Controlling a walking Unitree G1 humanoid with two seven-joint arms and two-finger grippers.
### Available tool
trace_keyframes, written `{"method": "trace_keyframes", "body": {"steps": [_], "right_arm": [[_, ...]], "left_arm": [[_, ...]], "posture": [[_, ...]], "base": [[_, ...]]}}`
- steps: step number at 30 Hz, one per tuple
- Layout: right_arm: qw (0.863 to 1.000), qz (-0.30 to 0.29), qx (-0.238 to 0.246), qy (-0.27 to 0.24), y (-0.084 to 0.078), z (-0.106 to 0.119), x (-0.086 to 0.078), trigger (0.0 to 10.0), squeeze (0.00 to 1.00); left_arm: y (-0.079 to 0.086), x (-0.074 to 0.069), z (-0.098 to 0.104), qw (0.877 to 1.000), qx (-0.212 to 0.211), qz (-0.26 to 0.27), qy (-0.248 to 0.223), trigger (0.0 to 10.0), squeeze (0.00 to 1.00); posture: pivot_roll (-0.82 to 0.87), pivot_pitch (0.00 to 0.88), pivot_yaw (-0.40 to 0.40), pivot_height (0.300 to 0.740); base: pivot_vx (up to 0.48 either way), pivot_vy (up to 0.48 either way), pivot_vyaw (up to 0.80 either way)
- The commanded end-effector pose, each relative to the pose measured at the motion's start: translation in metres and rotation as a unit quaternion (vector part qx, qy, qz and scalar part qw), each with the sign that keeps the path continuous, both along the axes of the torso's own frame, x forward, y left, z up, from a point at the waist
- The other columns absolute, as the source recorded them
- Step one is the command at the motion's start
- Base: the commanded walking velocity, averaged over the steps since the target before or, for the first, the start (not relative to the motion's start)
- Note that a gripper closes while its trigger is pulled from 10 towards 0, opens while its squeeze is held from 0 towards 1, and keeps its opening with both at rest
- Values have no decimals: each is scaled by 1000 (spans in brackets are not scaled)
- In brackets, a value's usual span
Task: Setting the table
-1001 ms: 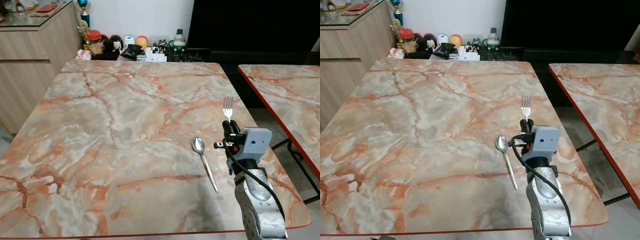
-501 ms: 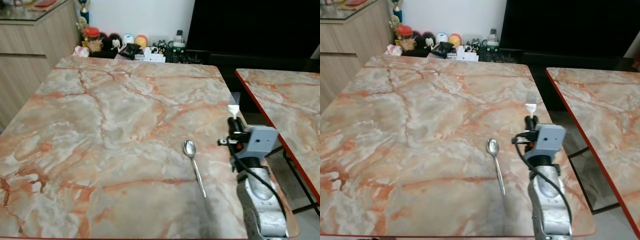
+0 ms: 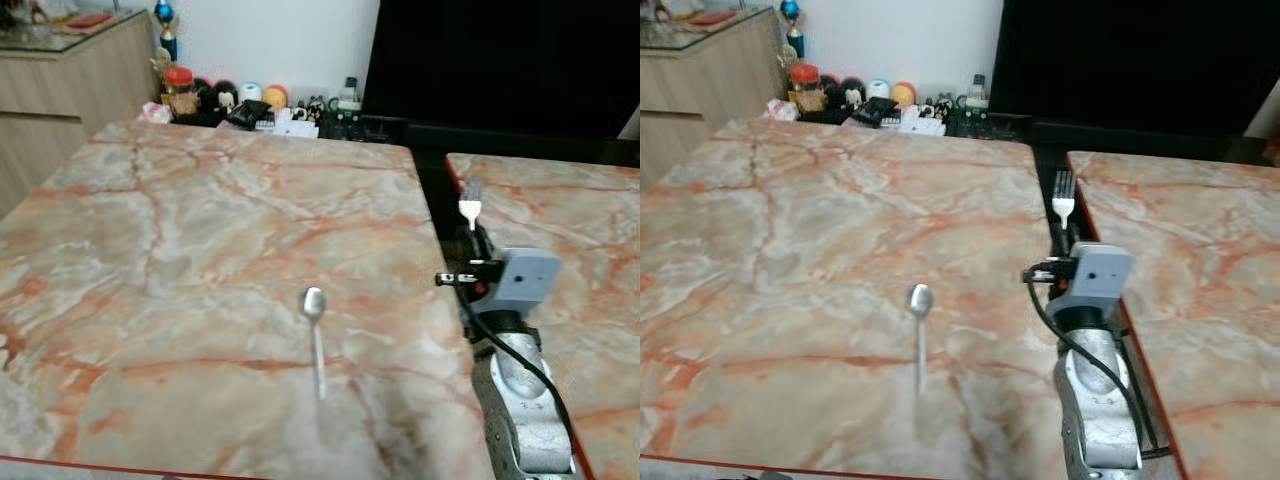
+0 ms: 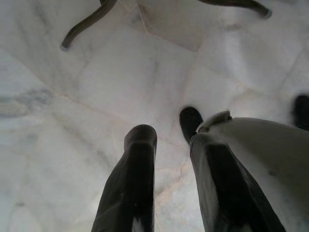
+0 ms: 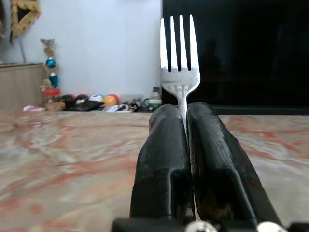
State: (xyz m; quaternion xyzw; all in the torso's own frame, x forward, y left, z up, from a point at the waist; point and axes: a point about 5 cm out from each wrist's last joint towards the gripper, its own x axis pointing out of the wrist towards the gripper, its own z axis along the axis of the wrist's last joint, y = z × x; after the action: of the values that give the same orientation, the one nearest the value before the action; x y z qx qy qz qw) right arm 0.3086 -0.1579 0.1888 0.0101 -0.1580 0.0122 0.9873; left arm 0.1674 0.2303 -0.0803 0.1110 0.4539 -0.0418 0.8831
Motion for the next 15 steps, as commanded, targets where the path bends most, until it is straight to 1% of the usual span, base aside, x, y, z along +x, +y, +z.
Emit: {"method": "trace_keyframes", "body": {"steps": [1, 9, 15], "right_arm": [[1000, -15, 0, -6, -8, 1, -2, 10000, 0], [1000, -16, 0, -9, -7, 1, -2, 10000, 0], [1000, -20, 0, -14, -8, 3, -3, 10000, 0]], "left_arm": [[-7, -6, -5, 1000, -4, -17, 18, 10000, 0], [-7, -6, -5, 1000, -3, -18, 17, 10000, 0], [-7, -5, -4, 1000, -4, -17, 15, 10000, 0]], "posture": [[-37, 58, -5, 740], [-35, 61, -5, 740], [-31, 81, -5, 740]], "base": [[0, -480, -763], [0, -480, -725], [0, -480, 0]]}}
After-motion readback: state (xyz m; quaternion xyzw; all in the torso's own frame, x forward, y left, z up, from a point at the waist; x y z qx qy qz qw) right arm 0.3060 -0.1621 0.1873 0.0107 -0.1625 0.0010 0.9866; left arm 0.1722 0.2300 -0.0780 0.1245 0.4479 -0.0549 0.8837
